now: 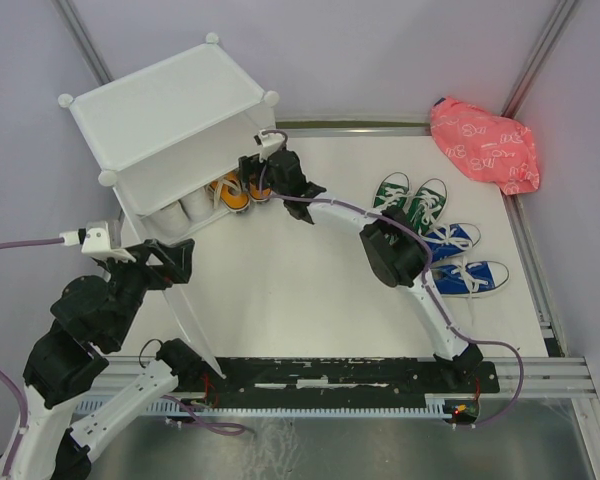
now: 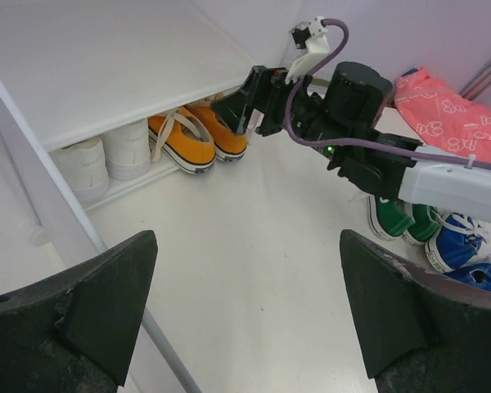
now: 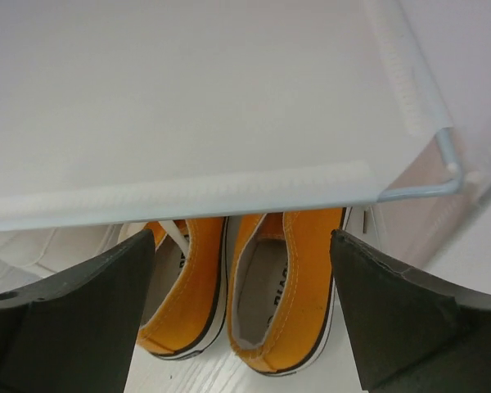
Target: Place and organize the shoes in the shoe cabinet
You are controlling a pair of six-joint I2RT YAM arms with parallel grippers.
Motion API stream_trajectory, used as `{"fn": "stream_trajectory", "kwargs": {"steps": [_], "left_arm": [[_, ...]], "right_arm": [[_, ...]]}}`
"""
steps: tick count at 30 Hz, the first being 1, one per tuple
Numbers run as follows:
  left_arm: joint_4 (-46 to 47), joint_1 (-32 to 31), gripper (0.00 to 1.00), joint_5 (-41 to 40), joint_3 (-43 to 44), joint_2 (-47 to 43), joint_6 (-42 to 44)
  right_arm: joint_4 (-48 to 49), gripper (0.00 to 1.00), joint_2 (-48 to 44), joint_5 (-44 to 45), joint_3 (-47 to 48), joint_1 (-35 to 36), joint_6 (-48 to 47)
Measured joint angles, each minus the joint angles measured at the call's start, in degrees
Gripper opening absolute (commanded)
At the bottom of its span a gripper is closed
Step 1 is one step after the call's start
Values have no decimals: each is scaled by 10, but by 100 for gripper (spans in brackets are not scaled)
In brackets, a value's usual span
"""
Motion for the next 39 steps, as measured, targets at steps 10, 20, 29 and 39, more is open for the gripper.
{"fn": "stream_trajectory", "kwargs": {"steps": [10,20,29,39], "left_arm": [[-3,0,99,-1,-1,-11,0],[-5,0,99,-3,-1,-15,0],[-5,0,99,-12,-1,-15,0],[-7,0,99,-16,0,-15,0]], "right_arm": [[-5,69,-162,12,-123,12,-14],[-106,32,-168,18,-174,23,-13],[-137,32,-130,22,-166,23,16],[-160,32,-29,26,-54,14,29]]}}
